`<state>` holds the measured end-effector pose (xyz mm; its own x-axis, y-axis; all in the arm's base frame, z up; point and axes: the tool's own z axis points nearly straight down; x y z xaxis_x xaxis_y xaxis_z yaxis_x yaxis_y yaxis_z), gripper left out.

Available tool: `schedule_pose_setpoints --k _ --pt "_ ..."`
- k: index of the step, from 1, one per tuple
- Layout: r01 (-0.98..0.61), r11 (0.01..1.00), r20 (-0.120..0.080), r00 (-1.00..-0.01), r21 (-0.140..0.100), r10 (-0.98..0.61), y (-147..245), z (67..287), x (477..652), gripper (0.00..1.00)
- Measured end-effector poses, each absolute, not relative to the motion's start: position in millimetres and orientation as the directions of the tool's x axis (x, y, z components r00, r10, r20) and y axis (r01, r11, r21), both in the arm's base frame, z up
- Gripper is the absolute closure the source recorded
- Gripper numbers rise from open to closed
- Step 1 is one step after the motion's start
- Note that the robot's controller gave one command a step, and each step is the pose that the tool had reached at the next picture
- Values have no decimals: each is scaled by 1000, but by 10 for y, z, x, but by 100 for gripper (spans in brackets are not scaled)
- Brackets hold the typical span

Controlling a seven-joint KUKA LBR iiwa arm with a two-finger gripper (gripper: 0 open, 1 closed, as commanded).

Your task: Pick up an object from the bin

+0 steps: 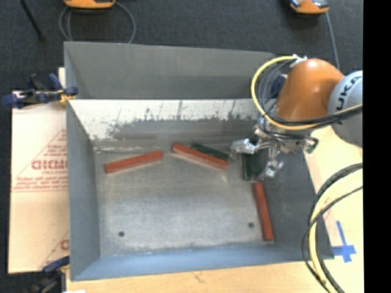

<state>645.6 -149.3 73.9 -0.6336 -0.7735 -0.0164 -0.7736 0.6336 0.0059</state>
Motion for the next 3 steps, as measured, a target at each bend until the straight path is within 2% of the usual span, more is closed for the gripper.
schedule_pose_setpoints --k 1,2,3 --pt "-951 307 -10 -307 36 -952 -1362 729 6508 0" --pt "-951 310 -18 -310 9 -951 -1382 723 6540 100" --pt "-966 260 -1 -260 -12 -966 -1479 2188 6574 100"
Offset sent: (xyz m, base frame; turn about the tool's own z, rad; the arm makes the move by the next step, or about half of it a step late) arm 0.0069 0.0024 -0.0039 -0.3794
